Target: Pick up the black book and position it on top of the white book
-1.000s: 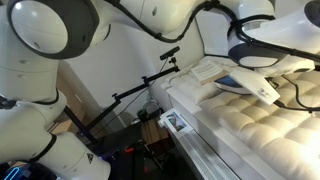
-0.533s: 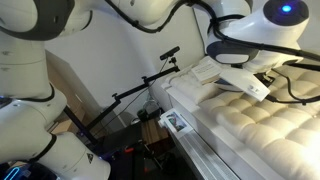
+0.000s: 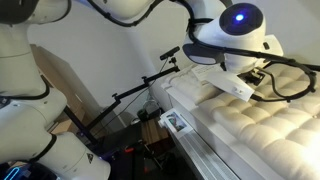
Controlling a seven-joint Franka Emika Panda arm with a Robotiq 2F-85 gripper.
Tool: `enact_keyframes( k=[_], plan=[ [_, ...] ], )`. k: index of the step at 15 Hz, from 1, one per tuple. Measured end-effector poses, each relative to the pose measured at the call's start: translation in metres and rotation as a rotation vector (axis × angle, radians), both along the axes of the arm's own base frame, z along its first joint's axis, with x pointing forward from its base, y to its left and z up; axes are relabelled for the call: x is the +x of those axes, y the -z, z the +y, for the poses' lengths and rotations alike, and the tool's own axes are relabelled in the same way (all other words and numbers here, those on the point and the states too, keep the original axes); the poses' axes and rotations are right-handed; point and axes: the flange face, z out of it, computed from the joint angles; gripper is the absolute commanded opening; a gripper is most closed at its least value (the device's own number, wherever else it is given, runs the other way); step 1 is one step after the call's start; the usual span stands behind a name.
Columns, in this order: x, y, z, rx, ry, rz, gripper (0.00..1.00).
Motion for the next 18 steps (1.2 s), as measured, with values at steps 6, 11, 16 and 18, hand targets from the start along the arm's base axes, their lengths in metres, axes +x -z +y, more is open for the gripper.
enact_keyframes(
  k=[6, 11, 16, 18],
  plan=[
    [-0.038, -0.016, -0.003, 0.004, 0.002, -0.085, 0.29],
    [-0.055, -0.019, -0.006, 0.002, 0.02, -0.091, 0.29],
    [-0.059, -0.017, -0.009, -0.007, 0.03, -0.08, 0.29],
    [-0.06, -0.018, -0.013, -0.02, 0.041, -0.082, 0.29]
  ],
)
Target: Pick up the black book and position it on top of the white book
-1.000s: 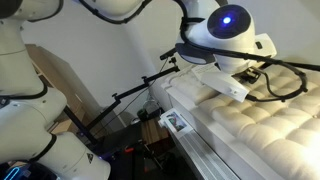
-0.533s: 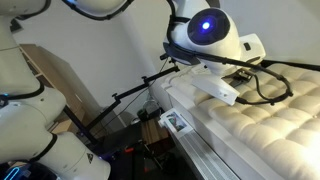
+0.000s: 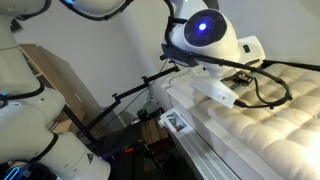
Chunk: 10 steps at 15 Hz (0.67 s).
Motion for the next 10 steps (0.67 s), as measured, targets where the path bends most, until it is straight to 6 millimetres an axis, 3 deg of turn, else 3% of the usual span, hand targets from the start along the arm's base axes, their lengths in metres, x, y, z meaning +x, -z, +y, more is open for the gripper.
enact_keyframes(
  k=[4, 10],
  plan=[
    [-0.013, -0.017, 0.012, -0.059, 0.024, -0.031, 0.29],
    [-0.072, -0.038, 0.079, -0.18, -0.069, -0.052, 0.29]
  ],
)
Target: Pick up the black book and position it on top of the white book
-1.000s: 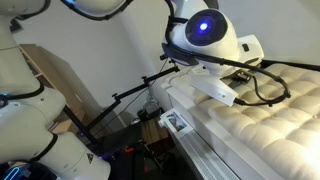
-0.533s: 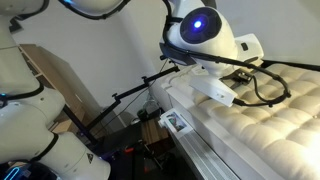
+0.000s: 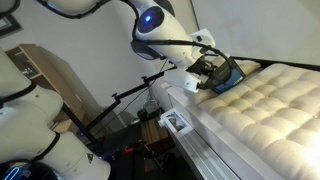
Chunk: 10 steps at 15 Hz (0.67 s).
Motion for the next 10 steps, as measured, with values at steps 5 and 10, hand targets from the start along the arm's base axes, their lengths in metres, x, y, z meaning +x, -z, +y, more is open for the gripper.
enact_keyframes(
  k=[5, 10],
  plan=[
    [-0.055, 0.021, 0.048, -0.082, -0.209, 0.071, 0.29],
    [-0.103, 0.042, 0.094, -0.186, -0.424, 0.178, 0.29]
  ],
)
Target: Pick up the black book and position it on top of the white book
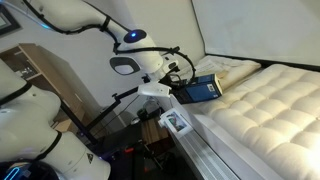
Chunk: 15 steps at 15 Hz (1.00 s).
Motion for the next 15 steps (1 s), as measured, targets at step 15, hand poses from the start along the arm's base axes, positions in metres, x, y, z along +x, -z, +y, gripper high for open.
enact_keyframes(
  k=[15],
  plan=[
    [-0.006, -0.087, 0.046, -0.128, -0.072, -0.105, 0.29]
  ],
)
